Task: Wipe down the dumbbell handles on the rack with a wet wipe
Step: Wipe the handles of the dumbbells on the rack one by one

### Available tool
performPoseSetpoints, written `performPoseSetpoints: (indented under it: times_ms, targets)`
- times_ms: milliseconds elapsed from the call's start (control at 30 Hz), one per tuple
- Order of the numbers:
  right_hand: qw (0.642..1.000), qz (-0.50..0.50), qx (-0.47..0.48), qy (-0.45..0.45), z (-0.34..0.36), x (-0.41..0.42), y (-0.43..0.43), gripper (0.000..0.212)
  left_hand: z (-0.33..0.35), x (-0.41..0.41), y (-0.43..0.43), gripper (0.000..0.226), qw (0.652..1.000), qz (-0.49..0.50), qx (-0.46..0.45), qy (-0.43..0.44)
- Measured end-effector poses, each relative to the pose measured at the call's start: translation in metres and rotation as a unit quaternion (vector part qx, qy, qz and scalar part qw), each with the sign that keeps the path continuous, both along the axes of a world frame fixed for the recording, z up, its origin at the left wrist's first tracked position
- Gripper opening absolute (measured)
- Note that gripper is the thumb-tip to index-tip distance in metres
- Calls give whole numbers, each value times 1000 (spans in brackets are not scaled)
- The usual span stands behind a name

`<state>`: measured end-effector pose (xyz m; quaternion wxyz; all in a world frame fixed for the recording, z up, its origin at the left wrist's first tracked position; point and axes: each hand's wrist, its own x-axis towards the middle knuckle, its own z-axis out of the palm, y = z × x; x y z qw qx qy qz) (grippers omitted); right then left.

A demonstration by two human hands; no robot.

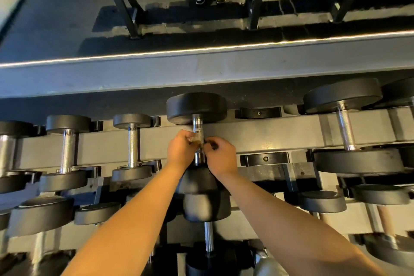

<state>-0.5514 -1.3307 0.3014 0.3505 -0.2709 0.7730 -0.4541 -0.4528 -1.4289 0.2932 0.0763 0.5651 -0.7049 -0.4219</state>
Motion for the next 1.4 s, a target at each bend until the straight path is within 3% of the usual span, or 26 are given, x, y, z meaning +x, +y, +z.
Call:
performPoseSetpoints:
  times_ms: [133,400,567,800,867,967,1100,1267,1400]
  targets:
    - [1000,19,-7,18,-1,-1,1,12,9,8,11,8,999,-12,11,-42]
    - [996,82,27,10,3,-3,4,20,35,9,34,18,996,27,46,-75]
    - [990,143,13,-4,7,-12,6,19,41,8,58,7,998,58,31,10]
    - [985,110,-39,-128,15,-19,-5,18,54,-1,65,28,993,60,15,96]
    - [990,81,-60,-95,15,-23,-13,15,53,-2,69,32,990,90,-6,111]
    - [995,43,-92,4,10,-31,-29,10,44,0,75,33,983,166,-68,47]
    - [992,28,-114,54,-1,-27,-43,6,41,-5,73,30,982,152,-69,-84]
    - [991,85,-94,33,-7,-23,-44,21,42,-1,67,45,983,160,-27,-85]
    - [983,158,-82,38,-9,-29,-29,30,44,-3,69,36,984,157,-30,-74]
